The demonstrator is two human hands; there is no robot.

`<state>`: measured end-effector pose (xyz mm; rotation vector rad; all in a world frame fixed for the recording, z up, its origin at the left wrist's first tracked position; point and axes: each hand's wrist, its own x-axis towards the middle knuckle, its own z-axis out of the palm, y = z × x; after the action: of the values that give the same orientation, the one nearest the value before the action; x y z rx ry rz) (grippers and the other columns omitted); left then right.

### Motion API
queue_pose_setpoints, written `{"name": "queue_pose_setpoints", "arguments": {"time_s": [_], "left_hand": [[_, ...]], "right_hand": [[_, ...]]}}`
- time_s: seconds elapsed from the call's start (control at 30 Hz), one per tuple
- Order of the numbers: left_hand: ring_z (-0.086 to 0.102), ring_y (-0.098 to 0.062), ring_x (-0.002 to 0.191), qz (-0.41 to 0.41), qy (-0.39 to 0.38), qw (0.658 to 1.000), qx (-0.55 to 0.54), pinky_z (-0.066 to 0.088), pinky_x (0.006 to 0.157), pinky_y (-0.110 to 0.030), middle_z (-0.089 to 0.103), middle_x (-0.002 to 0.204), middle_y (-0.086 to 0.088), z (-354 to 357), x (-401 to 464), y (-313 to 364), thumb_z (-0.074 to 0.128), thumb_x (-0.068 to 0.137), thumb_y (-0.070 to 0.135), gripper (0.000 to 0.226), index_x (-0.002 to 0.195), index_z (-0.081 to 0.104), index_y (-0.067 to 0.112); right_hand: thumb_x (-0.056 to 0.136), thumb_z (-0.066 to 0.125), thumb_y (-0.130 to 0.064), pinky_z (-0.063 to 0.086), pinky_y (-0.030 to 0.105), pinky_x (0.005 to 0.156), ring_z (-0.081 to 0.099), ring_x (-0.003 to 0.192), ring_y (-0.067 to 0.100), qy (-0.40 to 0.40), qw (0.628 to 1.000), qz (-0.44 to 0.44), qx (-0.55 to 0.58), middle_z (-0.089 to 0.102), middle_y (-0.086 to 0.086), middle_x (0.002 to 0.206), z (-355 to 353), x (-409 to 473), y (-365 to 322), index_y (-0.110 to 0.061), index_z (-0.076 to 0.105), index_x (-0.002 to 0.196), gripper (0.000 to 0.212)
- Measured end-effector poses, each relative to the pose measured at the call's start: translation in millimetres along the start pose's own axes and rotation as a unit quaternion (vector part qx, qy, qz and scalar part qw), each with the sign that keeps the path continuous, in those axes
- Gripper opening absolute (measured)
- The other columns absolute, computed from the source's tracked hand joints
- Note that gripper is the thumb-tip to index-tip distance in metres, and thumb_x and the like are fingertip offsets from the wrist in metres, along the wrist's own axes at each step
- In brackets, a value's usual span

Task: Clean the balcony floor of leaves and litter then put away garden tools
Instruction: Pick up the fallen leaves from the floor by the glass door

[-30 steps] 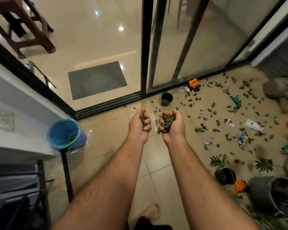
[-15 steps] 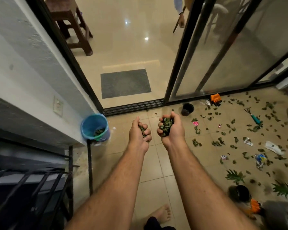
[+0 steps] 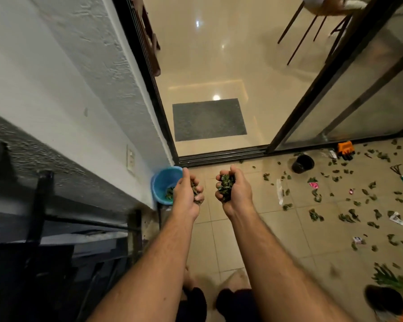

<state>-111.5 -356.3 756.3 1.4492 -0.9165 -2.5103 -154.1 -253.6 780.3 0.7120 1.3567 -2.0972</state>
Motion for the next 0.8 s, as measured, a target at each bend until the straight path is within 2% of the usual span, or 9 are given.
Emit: {"name": "queue_pose_setpoints", "arguments": {"time_s": [0.23,0.37,0.47,0.57,0.7,0.8], "left_hand": [[0.044,-0.009,0.043,-0.018,0.067,0.997,-0.018,0.025,0.032,-0.018,0.051,0.06,0.001,-19,59,36,0.041,0.097,0.064,0.05,0.073,0.048,0.02],[0.045,-0.011,0.047,-0.008,0.09,0.995,-0.033,0.028,0.033,-0.019,0.053,0.061,0.0,-26,93,49,0.032,0.091,0.075,0.06,0.075,0.049,0.019],[0.046,-0.012,0.051,-0.011,0.117,0.992,-0.035,0.03,0.035,-0.02,0.053,0.064,-0.001,-31,126,52,0.029,0.089,0.078,0.065,0.077,0.049,0.018],[0.048,-0.013,0.051,-0.023,0.145,0.988,-0.04,0.032,0.035,-0.02,0.053,0.064,-0.002,-37,165,53,0.031,0.095,0.071,0.059,0.077,0.05,0.018],[0.048,-0.011,0.049,-0.048,0.176,0.983,0.007,0.032,0.038,-0.019,0.053,0.067,0.001,-53,224,47,0.04,0.104,0.047,0.041,0.076,0.052,0.02],[0.049,-0.012,0.056,-0.06,0.201,0.976,0.056,0.034,0.042,-0.022,0.055,0.072,0.0,-77,274,34,0.041,0.104,0.045,0.038,0.079,0.055,0.019]], "right_hand": [[0.097,0.051,-0.034,0.033,0.023,0.044,0.049,0.054,0.012,0.01,0.996,0.034,-0.077,0.063,0.005,0.073,35,63,16,-0.014,0.064,0.081,0.029],[0.096,0.052,-0.031,0.033,0.024,0.043,0.049,0.054,0.013,0.0,0.991,0.066,-0.113,0.061,0.007,0.077,54,105,26,-0.014,0.063,0.079,0.027],[0.096,0.052,-0.033,0.037,0.023,0.043,0.051,0.062,0.014,-0.005,0.985,0.08,-0.15,0.061,0.008,0.082,66,138,40,-0.014,0.063,0.086,0.024],[0.095,0.054,-0.033,0.035,0.024,0.045,0.05,0.061,0.014,0.008,0.98,0.089,-0.177,0.06,0.008,0.081,76,176,55,-0.013,0.065,0.087,0.024],[0.092,0.055,-0.031,0.034,0.024,0.046,0.05,0.063,0.015,0.029,0.974,0.102,-0.199,0.062,0.006,0.08,81,229,85,-0.015,0.066,0.079,0.023],[0.091,0.055,-0.029,0.033,0.023,0.044,0.049,0.062,0.016,0.041,0.971,0.106,-0.211,0.063,0.006,0.08,78,270,116,-0.017,0.067,0.076,0.022]]}}
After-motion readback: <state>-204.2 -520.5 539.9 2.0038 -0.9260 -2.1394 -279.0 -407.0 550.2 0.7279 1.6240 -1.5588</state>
